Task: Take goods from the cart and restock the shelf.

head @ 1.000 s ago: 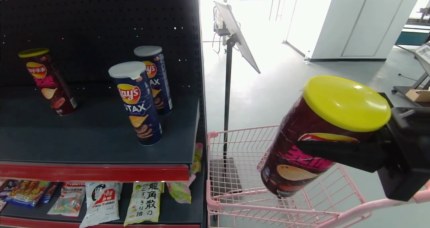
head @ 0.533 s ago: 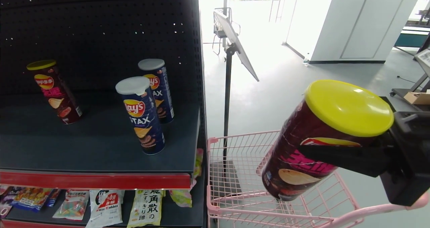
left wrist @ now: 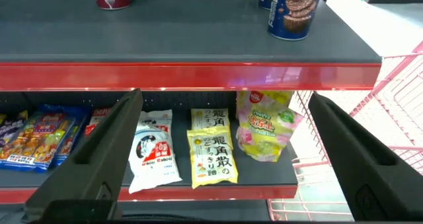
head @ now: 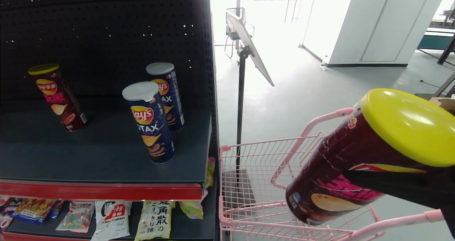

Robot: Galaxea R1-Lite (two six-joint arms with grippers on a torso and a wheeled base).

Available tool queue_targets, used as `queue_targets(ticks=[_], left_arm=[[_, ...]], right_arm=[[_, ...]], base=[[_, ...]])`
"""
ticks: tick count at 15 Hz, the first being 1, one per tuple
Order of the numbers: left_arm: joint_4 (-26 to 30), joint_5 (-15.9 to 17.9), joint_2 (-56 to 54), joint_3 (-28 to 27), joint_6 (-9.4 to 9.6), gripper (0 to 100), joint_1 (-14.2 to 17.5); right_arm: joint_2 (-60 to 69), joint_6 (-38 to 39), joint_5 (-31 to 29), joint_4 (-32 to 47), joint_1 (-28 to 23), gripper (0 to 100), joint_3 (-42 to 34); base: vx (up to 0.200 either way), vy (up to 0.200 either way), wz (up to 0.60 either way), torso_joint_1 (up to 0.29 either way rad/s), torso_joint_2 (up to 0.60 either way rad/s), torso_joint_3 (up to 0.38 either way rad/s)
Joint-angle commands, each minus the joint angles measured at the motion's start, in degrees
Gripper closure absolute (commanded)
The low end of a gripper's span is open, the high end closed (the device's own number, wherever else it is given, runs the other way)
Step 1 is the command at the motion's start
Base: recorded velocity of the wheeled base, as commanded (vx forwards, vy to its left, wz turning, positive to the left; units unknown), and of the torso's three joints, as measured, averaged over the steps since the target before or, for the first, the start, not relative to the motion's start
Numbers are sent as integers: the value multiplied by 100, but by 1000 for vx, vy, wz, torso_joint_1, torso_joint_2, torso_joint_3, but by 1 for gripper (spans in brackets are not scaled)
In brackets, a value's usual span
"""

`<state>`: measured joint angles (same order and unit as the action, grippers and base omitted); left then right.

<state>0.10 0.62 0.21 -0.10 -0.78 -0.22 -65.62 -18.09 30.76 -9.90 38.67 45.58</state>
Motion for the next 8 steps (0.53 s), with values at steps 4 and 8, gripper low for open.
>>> queue_targets(ticks=[4,8], left_arm=[[-1,-1,6,1,-1,0,4],[-1,-1,6,1,8,0,4]], right_arm=[[102,-1,-26,-3,9,100,-84],[93,-1,-290,-3,-17,100,-93]], base=[[0,0,0,0,0,0],[0,0,0,0,0,0]])
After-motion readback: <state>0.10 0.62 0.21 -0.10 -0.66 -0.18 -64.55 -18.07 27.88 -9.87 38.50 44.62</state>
